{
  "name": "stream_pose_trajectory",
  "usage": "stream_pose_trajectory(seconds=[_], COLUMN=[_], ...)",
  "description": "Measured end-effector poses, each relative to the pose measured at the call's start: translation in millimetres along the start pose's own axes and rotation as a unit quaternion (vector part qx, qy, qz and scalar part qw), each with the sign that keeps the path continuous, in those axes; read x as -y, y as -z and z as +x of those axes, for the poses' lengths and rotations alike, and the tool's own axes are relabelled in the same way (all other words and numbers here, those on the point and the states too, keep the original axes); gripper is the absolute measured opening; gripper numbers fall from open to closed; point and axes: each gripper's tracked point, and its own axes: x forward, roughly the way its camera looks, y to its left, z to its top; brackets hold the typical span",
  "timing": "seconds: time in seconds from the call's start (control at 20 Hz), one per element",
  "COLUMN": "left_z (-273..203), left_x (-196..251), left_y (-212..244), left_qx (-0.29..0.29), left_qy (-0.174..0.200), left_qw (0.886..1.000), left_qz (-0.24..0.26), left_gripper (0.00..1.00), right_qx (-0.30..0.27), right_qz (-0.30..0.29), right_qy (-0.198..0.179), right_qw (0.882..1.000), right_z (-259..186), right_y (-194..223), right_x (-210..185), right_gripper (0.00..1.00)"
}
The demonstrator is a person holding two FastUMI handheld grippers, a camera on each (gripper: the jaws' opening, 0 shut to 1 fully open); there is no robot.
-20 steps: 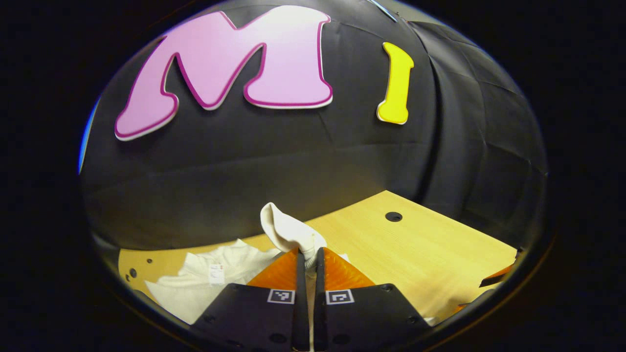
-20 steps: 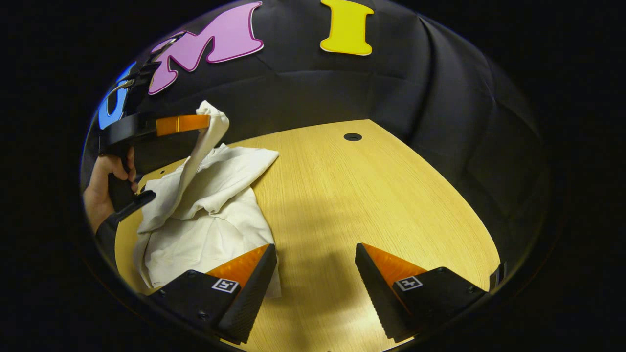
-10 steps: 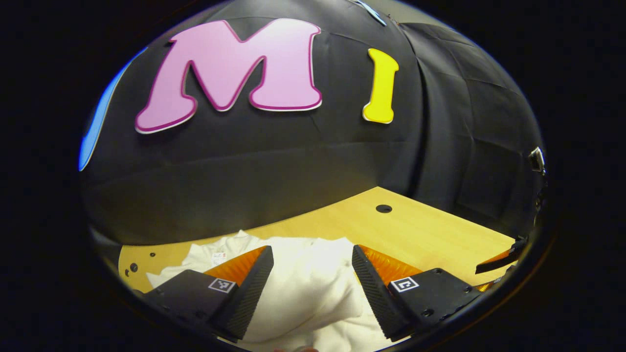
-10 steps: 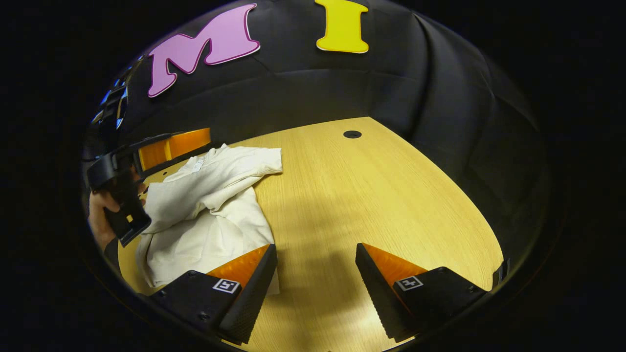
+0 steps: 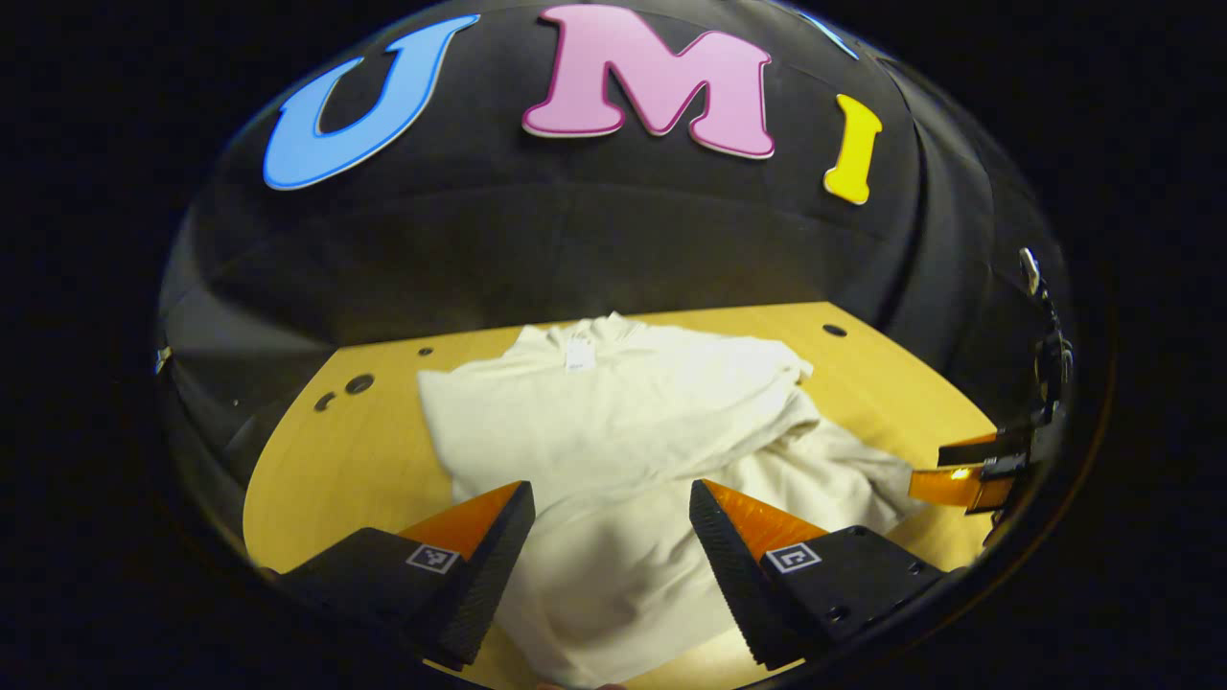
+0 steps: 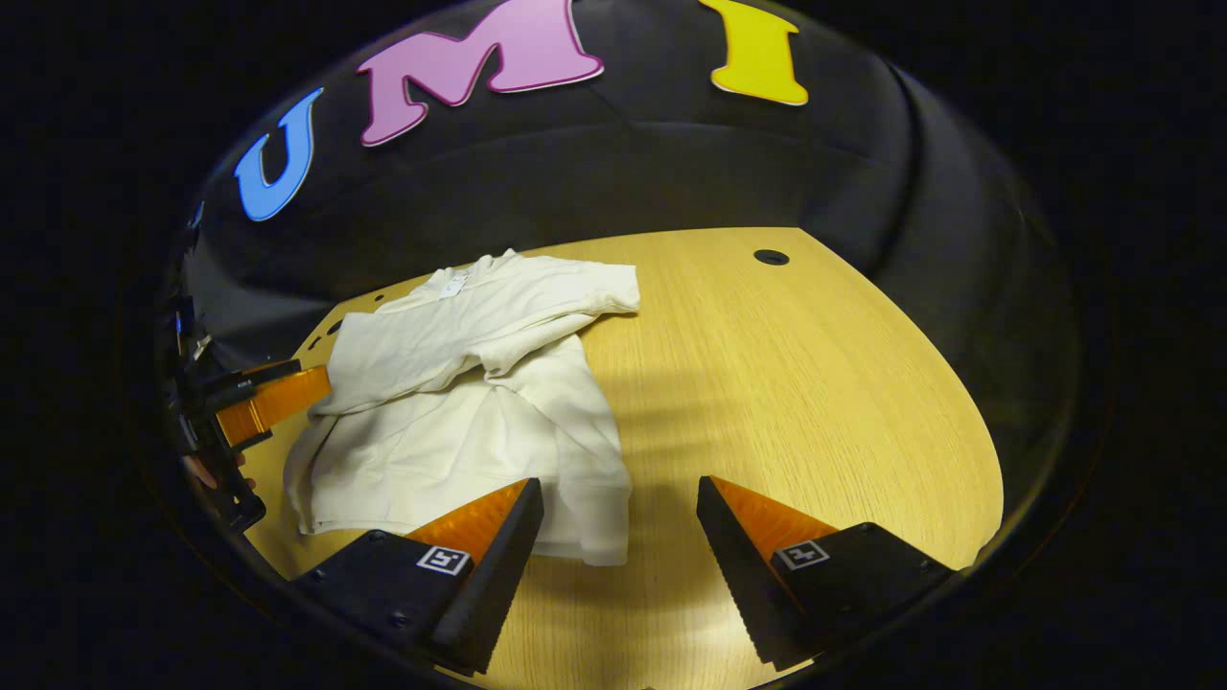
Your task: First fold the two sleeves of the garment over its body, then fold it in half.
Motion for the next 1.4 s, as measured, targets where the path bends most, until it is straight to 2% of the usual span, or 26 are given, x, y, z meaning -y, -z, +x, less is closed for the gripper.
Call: stream_pose_trajectory(seconds=[0.15, 0.35, 0.45, 0.6, 0.85, 0.9, 0.95, 1.0, 1.05, 1.1, 1.15, 1.2, 1.25, 1.3, 1.35, 1.4], left_z=[-24.5, -45.3, -44.8, -45.7, -39.5, -39.3, -38.5, -38.9, -37.5, -36.2, -36.4, -35.3, -34.6, -34.0, -33.8, -33.8], left_x=[-22.7, -30.0, -30.6, -28.8, -18.0, -14.4, -10.4, -7.7, -6.9, -5.5, -4.1, -3.5, -3.9, -3.2, -3.4, -2.8], left_y=[47.5, 91.8, 106.8, 119.0, 119.0, 119.2, 119.4, 119.1, 119.9, 119.6, 117.6, 117.2, 114.9, 114.6, 112.1, 110.7], left_qx=[-0.036, -0.075, -0.089, -0.103, -0.096, -0.099, -0.101, -0.103, -0.104, -0.105, -0.102, -0.097, -0.092, -0.092, -0.089, -0.094], left_qy=[-0.025, -0.045, -0.053, -0.059, -0.051, -0.049, -0.047, -0.049, -0.050, -0.050, -0.048, -0.049, -0.051, -0.051, -0.054, -0.058], left_qw=[0.999, 0.995, 0.993, 0.989, 0.992, 0.992, 0.992, 0.991, 0.991, 0.991, 0.990, 0.989, 0.988, 0.987, 0.987, 0.986], left_qz=[-0.017, -0.047, -0.065, -0.087, -0.066, -0.066, -0.065, -0.066, -0.068, -0.074, -0.082, -0.096, -0.111, -0.119, -0.121, -0.121], left_gripper=[1.00, 0.99, 0.99, 1.00, 0.99, 0.87, 0.82, 0.66, 0.67, 0.55, 0.52, 0.40, 0.29, 0.22, 0.19, 0.10], right_qx=[-0.020, -0.049, -0.041, -0.040, -0.044, -0.042, -0.042, -0.042, -0.041, -0.044, -0.043, -0.047, -0.045, -0.043, -0.044, -0.044], right_qz=[0.001, 0.010, 0.007, -0.015, -0.041, -0.037, -0.034, -0.030, -0.027, -0.023, -0.021, -0.019, -0.019, -0.024, -0.034, -0.043], right_qy=[-0.007, -0.004, -0.009, -0.001, 0.006, 0.010, 0.007, 0.002, -0.002, -0.008, -0.005, -0.010, -0.008, -0.011, -0.018, -0.028], right_qw=[1.000, 0.999, 0.999, 0.999, 0.998, 0.998, 0.999, 0.999, 0.999, 0.999, 0.999, 0.999, 0.999, 0.999, 0.998, 0.998], right_z=[11.0, 28.7, 33.4, 35.2, 40.7, 41.4, 41.7, 43.3, 42.7, 43.6, 43.5, 44.0, 44.0, 44.5, 45.6, 43.6], right_y=[12.4, 28.3, 23.0, 21.6, 25.4, 23.4, 23.6, 23.5, 22.4, 22.8, 22.1, 21.9, 21.6, 21.5, 21.8, 22.7], right_x=[-7.4, -8.3, -13.6, -16.6, -27.9, -27.8, -29.4, -32.8, -35.4, -39.4, -38.9, -41.9, -43.0, -45.5, -47.7, -51.4], right_gripper=[0.99, 0.99, 0.99, 0.99, 0.96, 0.90, 0.84, 0.84, 0.69, 0.55, 0.39, 0.39, 0.24, 0.23, 0.17, 0.13])
